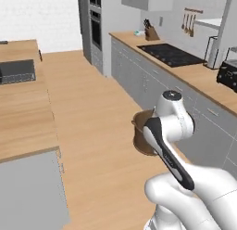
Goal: Open the cabinet, pick up the bread from the cabinet and place it in the basket. Then move the basket to the dining counter.
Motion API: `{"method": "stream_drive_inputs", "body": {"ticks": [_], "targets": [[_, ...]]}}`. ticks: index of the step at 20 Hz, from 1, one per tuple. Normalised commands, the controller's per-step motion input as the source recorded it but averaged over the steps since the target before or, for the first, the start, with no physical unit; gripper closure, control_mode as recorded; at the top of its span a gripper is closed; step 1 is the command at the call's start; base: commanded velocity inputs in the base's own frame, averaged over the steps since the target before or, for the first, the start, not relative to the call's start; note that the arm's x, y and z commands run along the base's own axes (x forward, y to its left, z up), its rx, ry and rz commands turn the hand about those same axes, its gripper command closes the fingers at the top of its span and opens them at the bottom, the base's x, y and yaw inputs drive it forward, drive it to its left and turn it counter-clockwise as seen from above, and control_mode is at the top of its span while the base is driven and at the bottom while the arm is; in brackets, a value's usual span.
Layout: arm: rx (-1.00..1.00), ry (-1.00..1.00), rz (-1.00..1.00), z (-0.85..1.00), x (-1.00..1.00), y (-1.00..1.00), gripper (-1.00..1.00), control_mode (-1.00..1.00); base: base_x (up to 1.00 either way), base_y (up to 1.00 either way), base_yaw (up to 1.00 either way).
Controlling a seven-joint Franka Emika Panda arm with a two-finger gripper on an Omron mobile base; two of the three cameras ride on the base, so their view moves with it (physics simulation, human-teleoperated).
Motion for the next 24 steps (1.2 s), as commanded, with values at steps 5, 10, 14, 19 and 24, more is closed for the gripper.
{"method": "stream_drive_inputs", "body": {"ticks": [5,10,14,19,24], "targets": [[0.0,0.0,0.0,0.0,0.0,0.0,1.0,1.0,-0.02,1.0,0.04],[0.0,0.0,0.0,0.0,0.0,0.0,1.0,1.0,0.09,1.0,0.1],[0.0,0.0,0.0,0.0,0.0,0.0,1.0,1.0,0.07,1.0,0.15],[0.0,0.0,0.0,0.0,0.0,0.0,1.0,1.0,0.29,1.0,0.05],[0.0,0.0,0.0,0.0,0.0,0.0,1.0,1.0,0.38,1.0,0.0]]}}
